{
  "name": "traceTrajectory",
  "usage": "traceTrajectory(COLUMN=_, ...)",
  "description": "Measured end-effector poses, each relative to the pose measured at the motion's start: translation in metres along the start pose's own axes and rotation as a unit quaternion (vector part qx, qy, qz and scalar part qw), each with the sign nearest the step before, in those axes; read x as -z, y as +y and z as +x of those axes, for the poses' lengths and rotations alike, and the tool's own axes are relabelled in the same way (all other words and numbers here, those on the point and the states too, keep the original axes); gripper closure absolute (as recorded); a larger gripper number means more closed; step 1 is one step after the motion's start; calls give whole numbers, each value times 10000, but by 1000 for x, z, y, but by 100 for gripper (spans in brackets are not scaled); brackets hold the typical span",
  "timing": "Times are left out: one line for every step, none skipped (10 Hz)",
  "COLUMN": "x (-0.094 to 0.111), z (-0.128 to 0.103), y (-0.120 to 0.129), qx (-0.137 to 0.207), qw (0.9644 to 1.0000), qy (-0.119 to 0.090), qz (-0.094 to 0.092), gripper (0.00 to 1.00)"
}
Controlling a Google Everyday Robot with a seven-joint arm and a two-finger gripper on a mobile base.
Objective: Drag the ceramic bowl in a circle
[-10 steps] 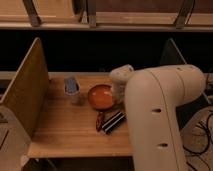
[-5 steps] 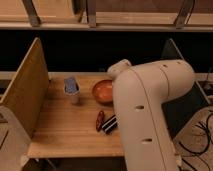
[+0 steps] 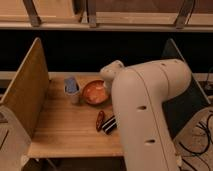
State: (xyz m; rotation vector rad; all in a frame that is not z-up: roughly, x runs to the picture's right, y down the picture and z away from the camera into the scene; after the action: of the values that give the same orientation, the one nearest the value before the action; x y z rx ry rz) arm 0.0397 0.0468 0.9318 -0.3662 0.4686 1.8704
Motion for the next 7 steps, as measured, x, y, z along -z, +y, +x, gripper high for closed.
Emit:
traceTrajectory(x=4, z=5, y=-12, qx=30, qw=10000, qy=15, qz=80, gripper=100)
traceTrajectory(x=9, z=13, y=-35, qx=11, qw=9996, qy=42, qz=268, gripper=100)
traceTrajectory(x=10, z=17, y=-55, qx=-55, qw=9991, qy=57, qz=423, gripper=100)
traceTrajectory(x=10, z=20, y=-71, qx=-120, qw=9983, qy=82, qz=568, gripper=100)
traceTrajectory(x=9, z=18, y=-85, qx=-209, qw=9973, qy=86, qz=702, gripper=100)
traceTrajectory(x=6, z=12, y=-98, qx=-308, qw=9958, qy=61, qz=863, gripper=100)
traceTrajectory(x=2, z=2, y=-99, qx=-337, qw=9950, qy=-9, qz=945, gripper=100)
